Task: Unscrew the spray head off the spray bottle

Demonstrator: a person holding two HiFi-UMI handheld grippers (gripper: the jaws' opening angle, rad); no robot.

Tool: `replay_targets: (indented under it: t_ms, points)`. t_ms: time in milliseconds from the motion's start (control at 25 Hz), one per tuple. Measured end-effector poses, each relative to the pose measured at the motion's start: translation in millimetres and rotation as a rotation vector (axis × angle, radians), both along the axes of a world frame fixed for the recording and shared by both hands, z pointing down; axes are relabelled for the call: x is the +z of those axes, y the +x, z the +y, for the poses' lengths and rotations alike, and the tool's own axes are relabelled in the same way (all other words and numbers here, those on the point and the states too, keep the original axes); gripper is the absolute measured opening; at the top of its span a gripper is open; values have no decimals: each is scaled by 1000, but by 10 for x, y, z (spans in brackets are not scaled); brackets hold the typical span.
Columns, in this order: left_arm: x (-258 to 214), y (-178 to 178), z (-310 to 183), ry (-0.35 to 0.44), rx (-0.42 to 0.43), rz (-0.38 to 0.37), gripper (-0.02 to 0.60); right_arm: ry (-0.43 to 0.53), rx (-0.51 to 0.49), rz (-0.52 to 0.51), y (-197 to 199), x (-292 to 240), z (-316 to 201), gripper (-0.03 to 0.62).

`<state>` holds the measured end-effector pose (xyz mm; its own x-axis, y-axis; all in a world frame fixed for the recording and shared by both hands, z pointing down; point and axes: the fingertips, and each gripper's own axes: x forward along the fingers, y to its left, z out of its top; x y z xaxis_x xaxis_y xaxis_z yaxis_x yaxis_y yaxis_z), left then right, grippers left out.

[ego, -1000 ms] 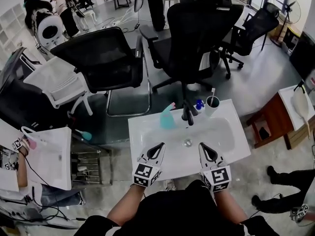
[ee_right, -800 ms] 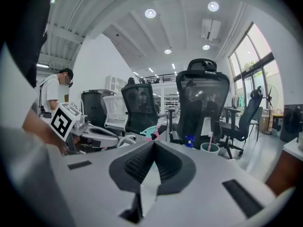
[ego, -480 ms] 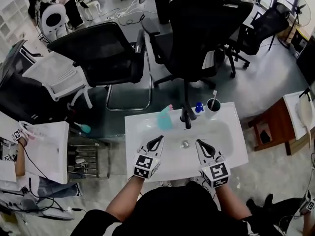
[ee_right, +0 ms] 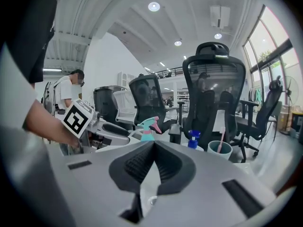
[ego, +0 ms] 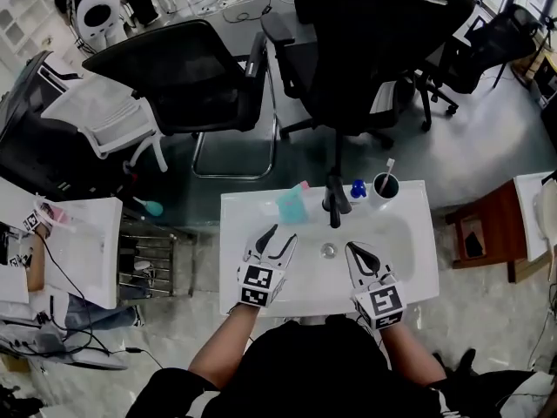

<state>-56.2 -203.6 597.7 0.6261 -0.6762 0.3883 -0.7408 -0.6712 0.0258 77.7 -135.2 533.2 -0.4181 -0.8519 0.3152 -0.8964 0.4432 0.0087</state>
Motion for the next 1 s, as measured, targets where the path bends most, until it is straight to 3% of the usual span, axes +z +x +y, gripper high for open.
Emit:
replay_targets:
  t_ms: [160, 240, 480, 1000]
  points:
    - [76, 17, -99, 6, -39, 38, 358, -29, -14, -4, 25, 125, -20, 5]
    - [97, 41, -153, 29, -55, 72, 408, -38, -20, -6, 43, 161, -29, 5]
    - [210, 67, -396, 150, -125, 133, 417, -68, -28, 1, 125, 301, -71, 5]
    - [597, 219, -797, 221, -147, 104, 417, -126, -63, 19, 163, 562, -133, 5]
